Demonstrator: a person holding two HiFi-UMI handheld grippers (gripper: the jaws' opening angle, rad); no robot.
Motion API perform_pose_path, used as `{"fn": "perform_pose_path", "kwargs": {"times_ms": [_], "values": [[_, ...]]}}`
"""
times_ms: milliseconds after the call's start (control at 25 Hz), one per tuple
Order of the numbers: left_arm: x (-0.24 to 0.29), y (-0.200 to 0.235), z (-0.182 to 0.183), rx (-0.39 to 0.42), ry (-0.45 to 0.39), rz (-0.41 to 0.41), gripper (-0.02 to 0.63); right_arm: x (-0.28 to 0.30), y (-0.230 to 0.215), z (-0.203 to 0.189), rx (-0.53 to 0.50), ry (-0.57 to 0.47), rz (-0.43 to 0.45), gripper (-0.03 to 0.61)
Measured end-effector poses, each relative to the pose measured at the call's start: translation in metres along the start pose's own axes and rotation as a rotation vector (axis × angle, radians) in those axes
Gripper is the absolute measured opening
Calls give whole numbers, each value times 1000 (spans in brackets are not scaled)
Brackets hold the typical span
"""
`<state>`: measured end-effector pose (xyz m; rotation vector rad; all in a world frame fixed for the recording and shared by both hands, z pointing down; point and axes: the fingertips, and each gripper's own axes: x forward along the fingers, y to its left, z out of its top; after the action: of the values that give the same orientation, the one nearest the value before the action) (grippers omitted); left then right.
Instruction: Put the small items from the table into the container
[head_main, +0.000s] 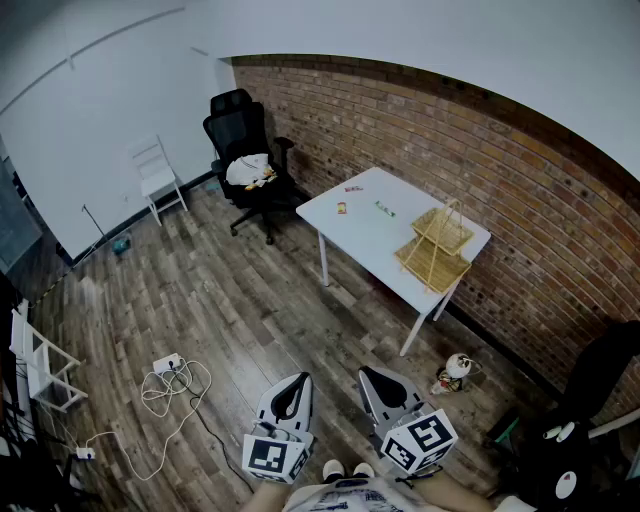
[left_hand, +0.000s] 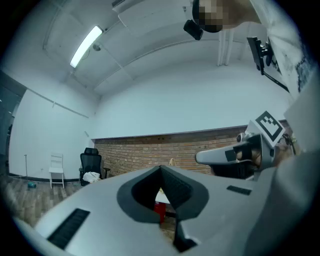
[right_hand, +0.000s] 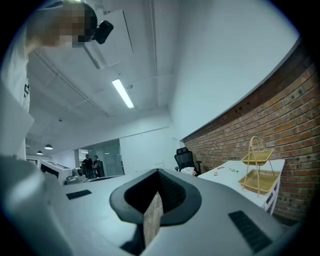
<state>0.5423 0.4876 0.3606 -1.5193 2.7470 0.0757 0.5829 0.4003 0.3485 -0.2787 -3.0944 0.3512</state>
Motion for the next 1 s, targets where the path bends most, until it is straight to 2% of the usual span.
{"fn": "perform_pose_path", "kwargs": {"times_ms": [320, 1000], "values": [[26, -14, -5, 19, 9, -9, 48, -7, -27, 5, -1, -2, -27, 20], [64, -25, 2, 82, 23, 34, 48, -3, -69, 9, 48, -24, 27, 20]]}}
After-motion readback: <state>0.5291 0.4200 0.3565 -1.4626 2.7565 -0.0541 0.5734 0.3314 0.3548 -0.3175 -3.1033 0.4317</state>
